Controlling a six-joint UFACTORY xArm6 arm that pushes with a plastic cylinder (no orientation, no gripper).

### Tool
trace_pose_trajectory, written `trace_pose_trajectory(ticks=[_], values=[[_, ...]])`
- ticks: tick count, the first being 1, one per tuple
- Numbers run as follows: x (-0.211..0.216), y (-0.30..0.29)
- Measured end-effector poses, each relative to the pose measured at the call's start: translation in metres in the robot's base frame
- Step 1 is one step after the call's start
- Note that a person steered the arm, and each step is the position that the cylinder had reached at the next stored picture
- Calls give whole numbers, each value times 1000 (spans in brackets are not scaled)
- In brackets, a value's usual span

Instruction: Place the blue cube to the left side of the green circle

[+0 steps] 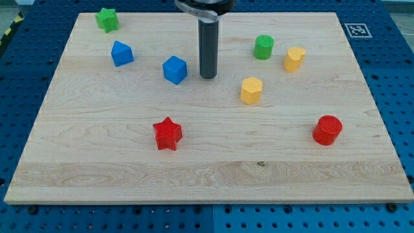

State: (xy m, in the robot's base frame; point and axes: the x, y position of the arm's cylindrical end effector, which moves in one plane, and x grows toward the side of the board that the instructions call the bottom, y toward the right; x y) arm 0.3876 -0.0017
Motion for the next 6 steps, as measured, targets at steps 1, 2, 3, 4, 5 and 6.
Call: trace_pose_trajectory(ticks=[1, 2, 3, 4, 5, 6], values=[[36, -17], [50, -71], [50, -93], [19, -93], [-3, -95], [-15, -89]])
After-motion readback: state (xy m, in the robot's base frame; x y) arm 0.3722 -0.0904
